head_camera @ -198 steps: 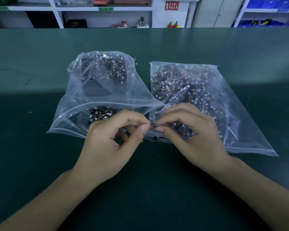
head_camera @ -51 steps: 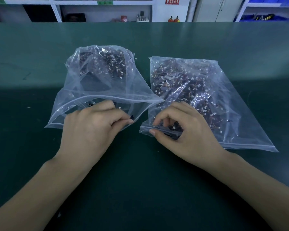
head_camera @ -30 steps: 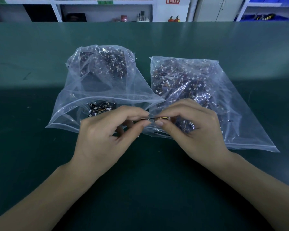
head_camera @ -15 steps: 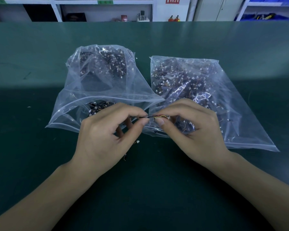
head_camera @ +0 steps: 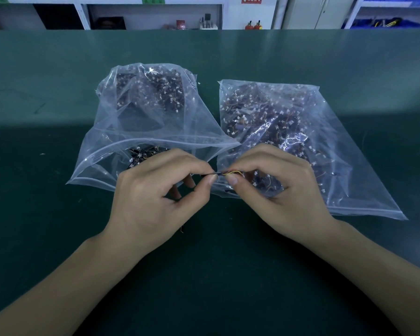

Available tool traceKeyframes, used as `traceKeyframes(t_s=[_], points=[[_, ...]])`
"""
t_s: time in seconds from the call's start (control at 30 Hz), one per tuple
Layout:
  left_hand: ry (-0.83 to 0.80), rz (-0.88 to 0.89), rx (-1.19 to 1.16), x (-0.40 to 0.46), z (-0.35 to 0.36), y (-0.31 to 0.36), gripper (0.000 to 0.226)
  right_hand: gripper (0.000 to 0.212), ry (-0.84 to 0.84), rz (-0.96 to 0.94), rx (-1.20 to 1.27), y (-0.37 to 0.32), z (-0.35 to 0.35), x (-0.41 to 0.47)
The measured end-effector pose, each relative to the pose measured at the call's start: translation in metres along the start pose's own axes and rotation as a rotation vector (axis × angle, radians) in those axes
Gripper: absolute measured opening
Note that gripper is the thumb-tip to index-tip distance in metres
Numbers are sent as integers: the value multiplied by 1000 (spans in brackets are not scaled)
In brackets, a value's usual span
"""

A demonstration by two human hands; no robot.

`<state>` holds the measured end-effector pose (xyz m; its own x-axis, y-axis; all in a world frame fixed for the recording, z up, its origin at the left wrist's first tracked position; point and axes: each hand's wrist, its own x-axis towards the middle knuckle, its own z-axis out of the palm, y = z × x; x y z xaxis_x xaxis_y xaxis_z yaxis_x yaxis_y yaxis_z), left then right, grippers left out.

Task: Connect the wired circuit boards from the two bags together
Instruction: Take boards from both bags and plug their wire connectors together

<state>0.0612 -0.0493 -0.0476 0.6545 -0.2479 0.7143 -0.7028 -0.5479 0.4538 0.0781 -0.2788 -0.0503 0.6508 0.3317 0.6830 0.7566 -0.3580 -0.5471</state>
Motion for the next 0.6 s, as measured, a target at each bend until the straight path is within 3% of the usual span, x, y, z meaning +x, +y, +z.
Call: traceKeyframes(t_s=[0.6], points=[[-21, -5, -5, 1, 0, 1, 9, 8, -28, 17, 2, 2, 0, -1]])
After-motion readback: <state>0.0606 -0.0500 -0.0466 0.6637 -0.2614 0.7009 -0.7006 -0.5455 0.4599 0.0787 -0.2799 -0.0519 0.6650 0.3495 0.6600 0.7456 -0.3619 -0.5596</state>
